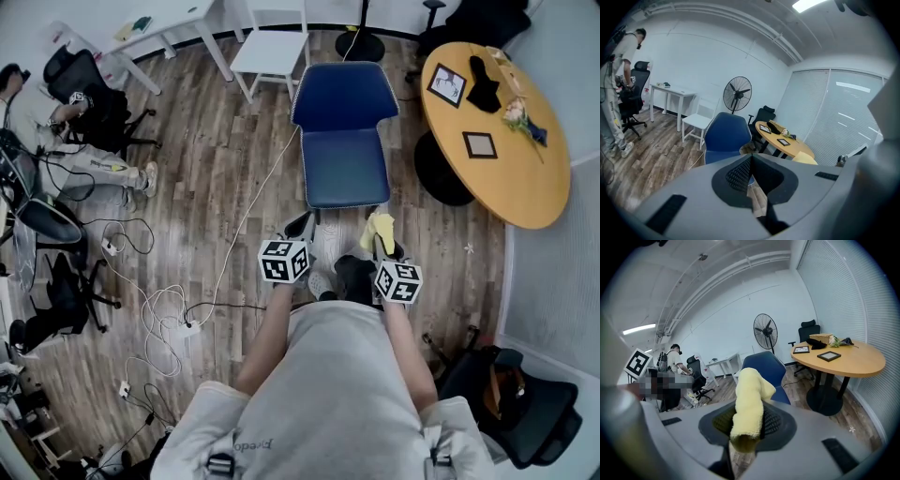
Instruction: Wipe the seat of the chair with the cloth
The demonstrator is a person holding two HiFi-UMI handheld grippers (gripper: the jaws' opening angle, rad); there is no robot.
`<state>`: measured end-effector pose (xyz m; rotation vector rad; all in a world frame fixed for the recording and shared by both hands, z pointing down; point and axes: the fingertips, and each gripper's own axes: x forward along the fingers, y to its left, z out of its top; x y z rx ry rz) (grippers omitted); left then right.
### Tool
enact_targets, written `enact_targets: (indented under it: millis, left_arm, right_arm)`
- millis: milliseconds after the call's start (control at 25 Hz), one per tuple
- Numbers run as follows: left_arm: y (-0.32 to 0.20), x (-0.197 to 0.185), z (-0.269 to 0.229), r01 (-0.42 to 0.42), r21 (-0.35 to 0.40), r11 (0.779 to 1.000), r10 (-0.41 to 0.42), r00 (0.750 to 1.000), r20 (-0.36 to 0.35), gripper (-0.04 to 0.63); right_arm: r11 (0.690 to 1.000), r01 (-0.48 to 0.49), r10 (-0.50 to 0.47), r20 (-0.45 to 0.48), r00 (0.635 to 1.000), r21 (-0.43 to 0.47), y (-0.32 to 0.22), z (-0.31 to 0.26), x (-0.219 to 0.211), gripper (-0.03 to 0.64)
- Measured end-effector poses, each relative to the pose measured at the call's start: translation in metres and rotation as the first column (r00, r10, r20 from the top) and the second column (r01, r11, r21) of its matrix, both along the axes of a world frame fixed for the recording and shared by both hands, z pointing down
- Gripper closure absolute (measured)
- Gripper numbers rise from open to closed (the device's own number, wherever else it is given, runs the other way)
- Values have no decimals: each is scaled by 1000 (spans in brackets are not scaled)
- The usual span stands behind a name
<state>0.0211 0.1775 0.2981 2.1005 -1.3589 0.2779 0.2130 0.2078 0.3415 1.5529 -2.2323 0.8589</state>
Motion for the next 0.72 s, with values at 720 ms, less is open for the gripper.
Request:
enact_targets:
  millis: [720]
  left_arm:
    - [3, 10, 0, 21, 18, 1000, -22, 1000, 8, 569]
  right_arm:
    - [999, 24, -25, 9, 1000, 36, 5, -4, 4, 523]
